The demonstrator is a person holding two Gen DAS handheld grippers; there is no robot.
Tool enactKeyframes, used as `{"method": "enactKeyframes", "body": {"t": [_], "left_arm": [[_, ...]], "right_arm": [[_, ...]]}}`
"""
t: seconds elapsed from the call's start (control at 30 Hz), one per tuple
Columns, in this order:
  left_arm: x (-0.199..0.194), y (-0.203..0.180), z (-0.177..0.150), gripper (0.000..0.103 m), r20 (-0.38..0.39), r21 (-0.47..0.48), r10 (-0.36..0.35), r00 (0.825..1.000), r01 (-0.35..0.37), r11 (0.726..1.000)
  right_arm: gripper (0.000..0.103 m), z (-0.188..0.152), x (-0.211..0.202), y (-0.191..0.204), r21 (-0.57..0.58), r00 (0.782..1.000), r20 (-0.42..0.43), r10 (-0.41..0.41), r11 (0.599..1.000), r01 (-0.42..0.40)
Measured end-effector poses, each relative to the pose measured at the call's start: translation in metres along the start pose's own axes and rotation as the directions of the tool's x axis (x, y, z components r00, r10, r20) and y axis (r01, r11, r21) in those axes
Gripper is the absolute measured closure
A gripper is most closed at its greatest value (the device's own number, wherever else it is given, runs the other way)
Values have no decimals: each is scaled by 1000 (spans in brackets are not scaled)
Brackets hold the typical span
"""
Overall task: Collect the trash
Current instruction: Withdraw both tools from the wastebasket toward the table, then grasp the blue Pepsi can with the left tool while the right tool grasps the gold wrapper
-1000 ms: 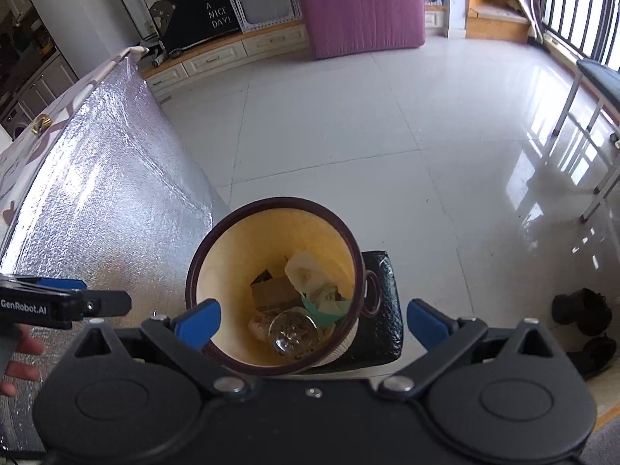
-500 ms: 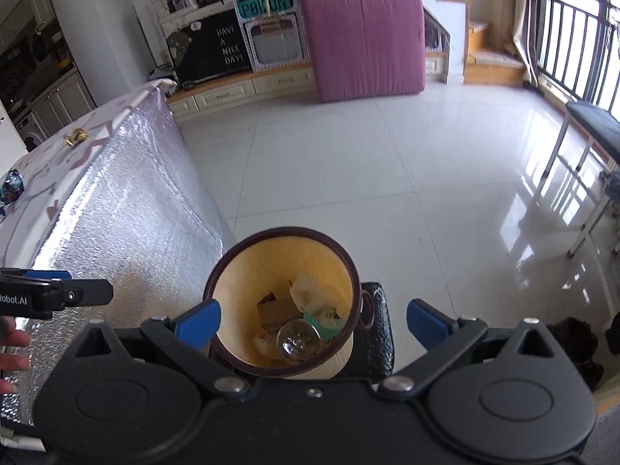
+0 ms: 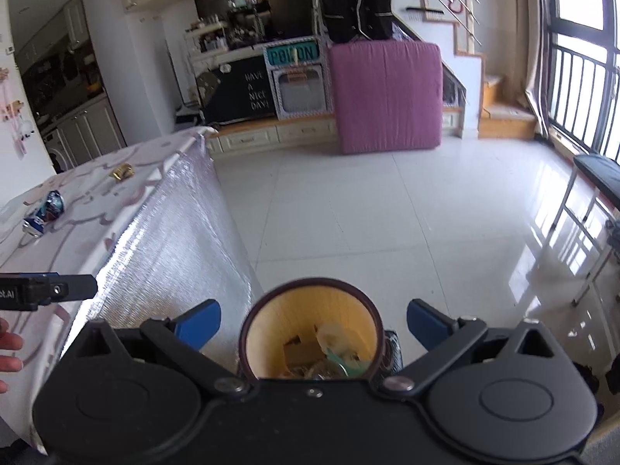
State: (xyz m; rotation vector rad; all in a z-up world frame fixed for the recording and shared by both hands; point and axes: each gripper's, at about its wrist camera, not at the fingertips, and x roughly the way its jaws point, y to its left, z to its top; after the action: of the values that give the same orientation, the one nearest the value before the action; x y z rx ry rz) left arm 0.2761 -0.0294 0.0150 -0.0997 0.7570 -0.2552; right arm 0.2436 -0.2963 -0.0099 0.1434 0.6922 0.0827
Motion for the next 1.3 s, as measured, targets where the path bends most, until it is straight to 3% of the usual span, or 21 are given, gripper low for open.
{"method": "enactKeyframes", "body": {"t": [0.37,0.8,1.03,1.2,1.3], "left_arm": [[-52,70,10,0,122,-68,125,985,-117,991],[-79,179,13,0,144,-170,308,940,-283,944],[-62,228,35,0,145,-93,381,913,-371,924],[-35,252,56,0,175,-30,361,916,-361,932],[-13,254,66,1,180,47,388,904,-402,914]], "right_arm": [[0,21,1,70,-56,991,83,103,994,-99],[0,52,44,177,-161,966,113,234,963,-214],[0,72,86,228,-201,961,85,264,949,-243],[0,93,122,257,-233,963,53,266,941,-247],[0,109,145,272,-266,965,45,257,935,-236]]}}
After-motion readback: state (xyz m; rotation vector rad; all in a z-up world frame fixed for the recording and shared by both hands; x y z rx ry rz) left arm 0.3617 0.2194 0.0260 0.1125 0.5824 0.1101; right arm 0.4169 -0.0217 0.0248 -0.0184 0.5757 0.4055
